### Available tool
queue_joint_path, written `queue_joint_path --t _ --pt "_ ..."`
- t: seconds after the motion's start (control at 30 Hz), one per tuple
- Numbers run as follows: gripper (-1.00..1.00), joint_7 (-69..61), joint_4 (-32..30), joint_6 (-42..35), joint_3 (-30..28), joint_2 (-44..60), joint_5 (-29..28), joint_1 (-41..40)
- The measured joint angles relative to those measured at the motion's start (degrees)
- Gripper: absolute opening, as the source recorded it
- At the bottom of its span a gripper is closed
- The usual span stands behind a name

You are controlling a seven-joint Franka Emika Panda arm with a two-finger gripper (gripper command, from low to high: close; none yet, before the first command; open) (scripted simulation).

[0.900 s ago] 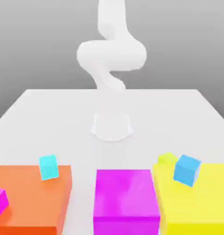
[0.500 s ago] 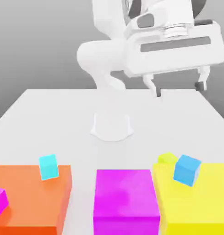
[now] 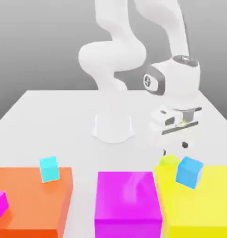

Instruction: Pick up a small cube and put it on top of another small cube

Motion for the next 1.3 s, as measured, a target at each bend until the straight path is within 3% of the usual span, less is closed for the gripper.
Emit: queue_joint_path --t 0.13,0.23,0.4,0.43,0.67,0.77,0.93,1.07,1.2,1.3 --pt "0.0 3.75 0.93 3.89 -2.85 4.9 -5.95 0.77" --pt "0.0 7.28 1.57 6.86 -8.38 8.47 -11.06 4.98" --pt "0.0 9.33 2.22 11.81 -17.63 14.15 -13.15 14.04" --pt "-1.0 9.37 2.28 12.79 -18.92 15.27 -12.92 15.55" --pt "-1.0 9.59 2.3 13.08 -19.36 15.55 -13.13 15.99" --pt "-1.0 8.78 2.12 10.79 -16.14 12.91 -12.64 12.6" --pt "-1.0 4.17 1.35 5.89 -9.47 7.21 -6.6 7.44" --pt "-1.0 1.56 0.44 1.95 -7.96 2.45 -2.52 7.51" --pt "-1.0 1.55 -0.8 -1.68 -8.16 -2.28 -1.75 8.14" --pt "-1.0 -0.89 -0.69 -2.88 -12.42 -1.95 -0.15 4.93"
